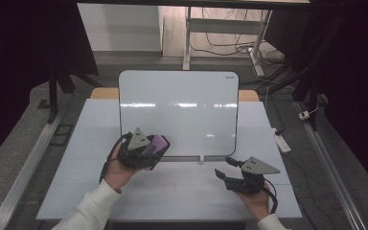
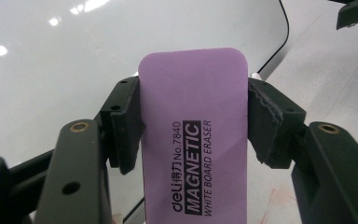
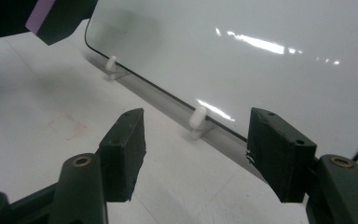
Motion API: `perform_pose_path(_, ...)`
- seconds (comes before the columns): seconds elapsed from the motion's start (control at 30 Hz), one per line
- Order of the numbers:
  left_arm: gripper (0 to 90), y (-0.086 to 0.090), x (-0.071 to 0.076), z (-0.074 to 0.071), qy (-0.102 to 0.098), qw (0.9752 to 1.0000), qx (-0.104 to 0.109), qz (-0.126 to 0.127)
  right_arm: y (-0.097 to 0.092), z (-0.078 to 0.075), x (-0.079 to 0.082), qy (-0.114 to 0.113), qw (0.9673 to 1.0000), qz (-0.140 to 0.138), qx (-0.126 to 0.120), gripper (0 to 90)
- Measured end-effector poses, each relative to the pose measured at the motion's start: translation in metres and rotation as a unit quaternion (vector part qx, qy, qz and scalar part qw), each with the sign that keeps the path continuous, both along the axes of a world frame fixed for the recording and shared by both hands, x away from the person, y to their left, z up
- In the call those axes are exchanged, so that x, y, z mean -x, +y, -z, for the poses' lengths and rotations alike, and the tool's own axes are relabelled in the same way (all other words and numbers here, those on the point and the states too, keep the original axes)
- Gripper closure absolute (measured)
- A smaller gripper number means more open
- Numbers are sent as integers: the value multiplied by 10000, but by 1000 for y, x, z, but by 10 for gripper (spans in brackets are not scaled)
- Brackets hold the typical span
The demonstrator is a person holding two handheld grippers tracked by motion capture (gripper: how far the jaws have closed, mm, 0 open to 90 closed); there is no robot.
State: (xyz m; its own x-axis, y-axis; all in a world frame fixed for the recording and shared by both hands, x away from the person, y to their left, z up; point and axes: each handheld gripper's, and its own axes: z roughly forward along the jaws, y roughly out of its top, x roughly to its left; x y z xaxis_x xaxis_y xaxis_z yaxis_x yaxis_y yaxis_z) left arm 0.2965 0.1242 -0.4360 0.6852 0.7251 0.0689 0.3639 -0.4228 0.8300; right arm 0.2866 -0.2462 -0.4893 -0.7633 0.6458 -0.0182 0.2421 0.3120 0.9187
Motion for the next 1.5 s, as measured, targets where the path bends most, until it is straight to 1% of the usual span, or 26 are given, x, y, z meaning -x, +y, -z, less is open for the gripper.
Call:
perform_pose_path(0.1, 406, -1, 0, -1, -20, 10000, 21, 12, 5, 0, 0, -4, 10000, -54, 7, 366)
perform_pose_path(0.2, 406, -1, -2, -2, -1, 9999, 91, 74, 9, 0, 0, 11, 9999, -107, 9, 363)
perform_pose_path(0.27, 406, -2, -2, -2, -8, 9998, 139, 119, 11, 0, -1, 37, 9999, -145, -31, 363)
perform_pose_path(0.43, 406, -3, -2, -2, -18, 9998, 139, 144, 18, 0, -3, 56, 9997, -223, -44, 362)
perform_pose_path(0.57, 406, -3, -3, -2, -12, 9998, 168, 146, 29, 0, -4, 76, 9993, -364, 9, 356)
perform_pose_path(0.67, 406, -4, -4, -3, 18, 9995, 235, 198, 38, 0, -4, 88, 9987, -498, 41, 349)
perform_pose_path(0.77, 406, -7, -4, -3, 12, 9991, 303, 306, 48, 0, -5, 90, 9977, -671, 51, 337)
perform_pose_path(0.93, 406, -17, -4, -2, 36, 9982, 325, 510, 65, 0, -7, 208, 9950, -971, -77, 306)
perform_pose_path(0.97, 406, -19, -4, -2, 44, 9980, 329, 541, 69, 0, -8, 249, 9940, -1060, -103, 301)
perform_pose_path(1.07, 406, -25, -4, -2, 56, 9974, 363, 618, 84, 1, -10, 278, 9924, -1197, -66, 289)
perform_pose_path(1.13, 406, -28, -3, -2, 38, 9972, 372, 649, 92, 2, -11, 353, 9912, -1270, -114, 288)
perform_pose_path(1.2, 405, -31, -3, -2, 41, 9966, 411, 711, 98, 2, -13, 383, 9903, -1328, -134, 288)
perform_pose_path(1.27, 405, -34, -2, -1, 40, 9960, 431, 778, 103, 2, -14, 415, 9895, -1376, -136, 288)
perform_pose_path(1.37, 405, -37, -1, 0, 57, 9949, 447, 897, 107, 1, -14, 394, 9885, -1452, -159, 285)
perform_pose_path(1.5, 405, -39, 0, 1, 104, 9940, 481, 977, 108, 0, -15, 437, 9871, -1520, -255, 279)
